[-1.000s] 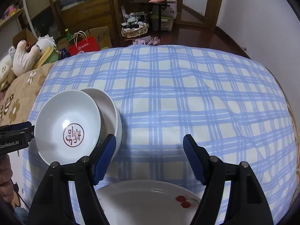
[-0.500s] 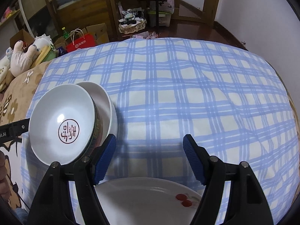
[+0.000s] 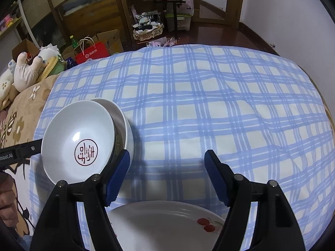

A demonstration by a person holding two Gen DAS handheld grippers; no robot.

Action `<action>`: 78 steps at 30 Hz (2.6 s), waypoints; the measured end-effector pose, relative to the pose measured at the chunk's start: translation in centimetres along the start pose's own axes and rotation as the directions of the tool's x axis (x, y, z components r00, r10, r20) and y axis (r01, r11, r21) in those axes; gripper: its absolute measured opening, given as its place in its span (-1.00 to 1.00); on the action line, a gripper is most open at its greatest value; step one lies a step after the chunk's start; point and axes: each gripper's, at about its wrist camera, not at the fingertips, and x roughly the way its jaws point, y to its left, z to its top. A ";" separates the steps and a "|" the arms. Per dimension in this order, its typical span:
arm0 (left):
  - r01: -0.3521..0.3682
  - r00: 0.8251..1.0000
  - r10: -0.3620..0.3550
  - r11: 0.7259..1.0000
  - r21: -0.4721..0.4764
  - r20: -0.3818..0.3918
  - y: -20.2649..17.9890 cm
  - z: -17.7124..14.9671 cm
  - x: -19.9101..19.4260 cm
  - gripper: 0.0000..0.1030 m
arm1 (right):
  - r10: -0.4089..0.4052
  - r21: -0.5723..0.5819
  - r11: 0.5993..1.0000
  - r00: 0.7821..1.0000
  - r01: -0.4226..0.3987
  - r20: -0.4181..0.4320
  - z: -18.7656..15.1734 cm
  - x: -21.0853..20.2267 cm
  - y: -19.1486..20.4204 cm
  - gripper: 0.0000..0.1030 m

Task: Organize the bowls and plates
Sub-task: 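Move both tools to the rims of the two bowl stacks, then close both tools on the rims of the bowl stacks, then lift and carry both bowl stacks toward the cherry-print white plate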

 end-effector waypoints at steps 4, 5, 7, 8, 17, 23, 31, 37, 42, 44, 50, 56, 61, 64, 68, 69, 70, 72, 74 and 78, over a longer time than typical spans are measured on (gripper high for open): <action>0.003 1.000 -0.004 1.000 -0.017 -0.016 0.3 0.0 0.5 0.35 | 0.031 0.031 0.999 0.999 -0.030 -0.019 0.1 0.2 -0.3 0.48; 0.004 1.000 -0.004 1.000 -0.018 -0.019 0.4 0.0 0.6 0.35 | 0.045 0.046 0.998 0.999 -0.044 -0.020 0.1 0.2 -0.4 0.48; 0.015 1.000 -0.015 1.000 -0.022 -0.021 0.5 0.1 0.6 0.35 | 0.089 0.071 0.994 0.996 -0.087 -0.024 0.3 0.1 -0.6 0.44; 0.019 1.000 -0.019 1.000 -0.025 -0.024 0.5 0.1 0.7 0.35 | 0.110 0.080 0.991 0.993 -0.108 -0.029 0.3 0.1 -0.7 0.40; 0.019 0.999 -0.019 1.000 -0.015 -0.026 0.5 0.1 0.8 0.35 | 0.147 0.081 0.987 0.987 -0.141 -0.071 0.9 1.2 0.9 -0.08; 0.028 0.999 -0.028 1.000 -0.010 -0.027 0.3 0.1 0.9 0.30 | 0.142 0.092 0.987 0.985 -0.133 -0.098 1.1 1.7 0.9 -0.13; 0.025 0.999 -0.024 0.999 0.034 -0.031 -1.4 0.0 1.1 0.04 | 0.077 0.032 0.997 0.989 -0.074 -0.127 1.4 1.9 1.7 -0.13; 0.087 0.996 -0.086 0.995 0.039 -0.036 -1.7 -0.1 1.7 -0.41 | 0.101 0.064 0.994 0.982 -0.092 -0.157 1.6 2.4 1.3 -0.14; 0.074 0.997 -0.073 0.993 0.087 -0.018 -3.0 -0.3 1.5 -0.76 | 0.107 0.066 0.993 0.980 -0.097 -0.166 1.8 2.4 1.7 -0.38; 0.064 0.998 -0.063 0.992 0.105 -0.012 -3.4 -0.4 1.6 -0.75 | 0.112 0.065 0.993 0.979 -0.102 -0.171 1.9 2.4 2.0 -0.51; 0.081 0.996 -0.080 0.994 0.073 -0.026 -2.9 -0.3 1.8 -0.74 | 0.082 0.041 0.996 0.980 -0.075 -0.179 1.9 2.4 2.9 -0.60; 0.050 0.998 -0.048 0.997 0.058 -0.032 -3.3 -0.3 2.1 -0.74 | 0.092 0.071 0.994 0.979 -0.080 -0.183 1.9 2.6 3.3 -0.85; 0.038 0.998 -0.035 0.998 0.055 -0.052 -3.1 -0.4 2.6 -0.75 | 0.076 0.063 0.996 0.977 -0.065 -0.198 2.1 2.7 3.8 -0.84; 0.023 0.999 -0.019 0.997 0.072 -0.047 -3.4 -0.5 2.7 -0.75 | 0.104 0.086 0.992 0.973 -0.088 -0.204 2.2 2.9 3.3 -0.84; 0.021 0.999 -0.018 0.997 0.069 -0.043 -3.6 -0.3 2.8 -0.76 | 0.114 0.093 0.991 0.972 -0.097 -0.204 2.1 3.1 3.1 -0.84; 0.023 0.999 -0.020 0.998 0.065 -0.043 -3.7 -0.3 2.8 -0.76 | 0.110 0.087 0.992 0.973 -0.094 -0.205 2.1 3.1 3.1 -0.84; 0.026 0.999 -0.023 0.998 0.061 -0.041 -3.7 -0.3 2.9 -0.76 | 0.104 0.079 0.993 0.973 -0.090 -0.205 2.1 3.1 3.2 -0.84; 0.026 0.999 -0.024 0.998 0.058 -0.037 -3.8 -0.3 2.9 -0.76 | 0.098 0.075 0.994 0.974 -0.084 -0.206 2.2 3.1 3.4 -0.84; 0.028 0.999 -0.026 0.998 0.058 -0.029 -3.7 -0.3 2.8 -0.77 | 0.098 0.084 0.993 0.974 -0.082 -0.206 2.2 3.1 3.3 -0.84; 0.044 0.999 -0.043 0.998 0.044 -0.025 -3.5 -0.2 2.7 -0.79 | 0.101 0.108 0.991 0.973 -0.080 -0.208 2.0 3.4 3.0 -0.85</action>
